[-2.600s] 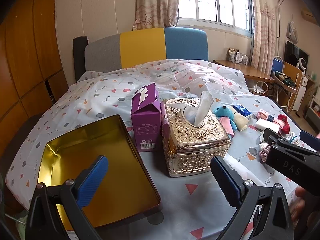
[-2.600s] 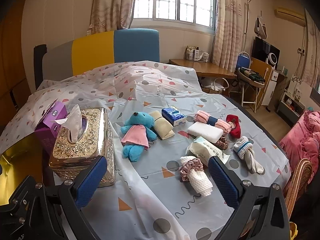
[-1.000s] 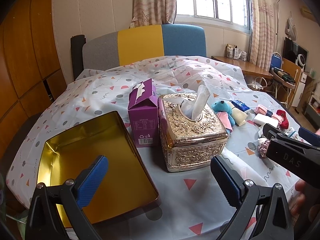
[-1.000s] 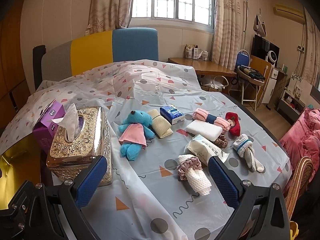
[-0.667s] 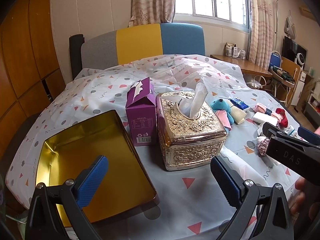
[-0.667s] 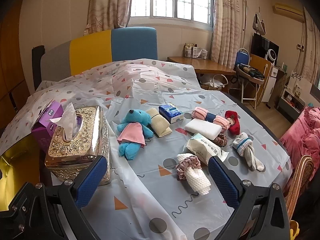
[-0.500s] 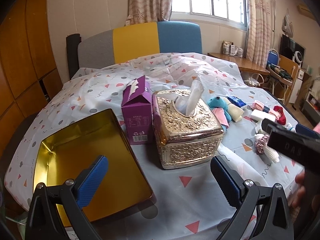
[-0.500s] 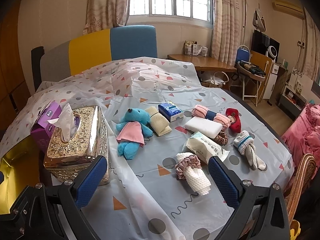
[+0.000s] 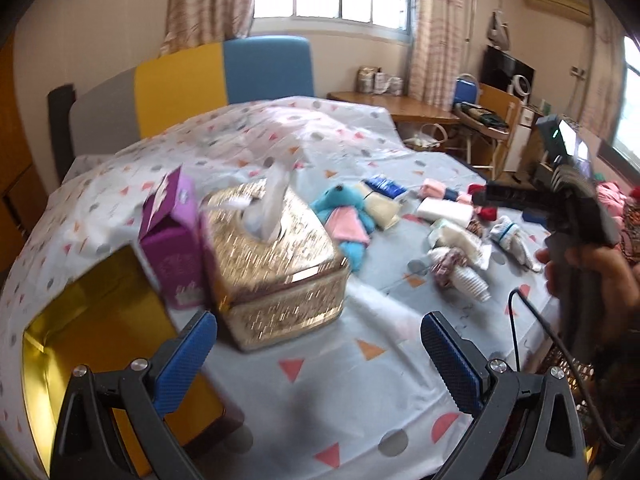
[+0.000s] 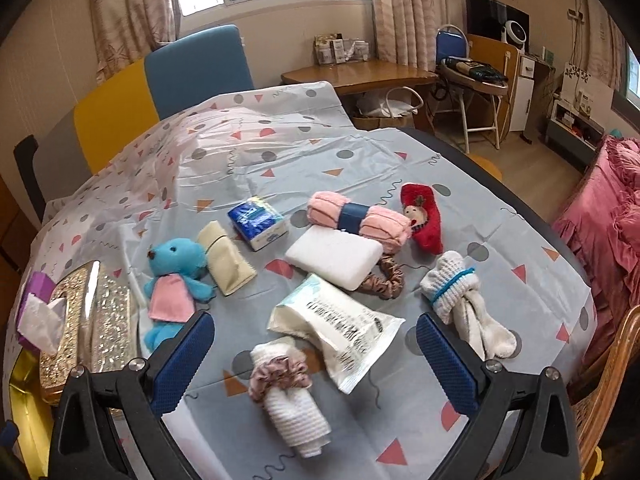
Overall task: Organize soft objects
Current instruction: 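Reach the left tool to the blue teddy bear and close on it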
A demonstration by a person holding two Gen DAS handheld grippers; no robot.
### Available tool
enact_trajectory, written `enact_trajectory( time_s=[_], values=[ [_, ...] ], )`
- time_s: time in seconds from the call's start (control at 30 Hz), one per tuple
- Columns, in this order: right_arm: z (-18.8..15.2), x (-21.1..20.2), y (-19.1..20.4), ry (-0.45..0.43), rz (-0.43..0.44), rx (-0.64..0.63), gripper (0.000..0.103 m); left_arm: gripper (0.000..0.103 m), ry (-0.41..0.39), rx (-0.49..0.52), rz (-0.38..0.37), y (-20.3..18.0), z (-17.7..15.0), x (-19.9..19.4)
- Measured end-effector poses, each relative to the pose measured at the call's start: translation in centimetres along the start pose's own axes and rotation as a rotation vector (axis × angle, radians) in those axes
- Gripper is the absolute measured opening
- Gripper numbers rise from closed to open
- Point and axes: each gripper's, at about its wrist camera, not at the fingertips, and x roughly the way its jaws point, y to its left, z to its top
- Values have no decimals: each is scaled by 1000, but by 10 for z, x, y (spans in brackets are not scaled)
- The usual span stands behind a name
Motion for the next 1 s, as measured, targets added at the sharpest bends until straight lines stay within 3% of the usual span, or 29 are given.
enact_trajectory(
  time_s=[0.23, 0.43, 0.57, 0.67, 1.0],
  values=[
    [-4, 22, -32, 40, 50, 118, 103, 103, 23, 63, -44, -16, 55, 22],
    [-3, 19, -34, 21, 73, 136, 103, 97, 87, 71, -54, -35, 109, 69],
    [-1, 17, -33, 10, 88, 134, 103, 77, 203, 88, -50, -48, 134, 120],
    [0, 16, -33, 5, 102, 137, 103, 70, 288, 90, -43, -55, 143, 158],
    [3, 17, -43, 6, 143, 186, 103, 63, 491, 107, 76, -61, 140, 252]
  ],
)
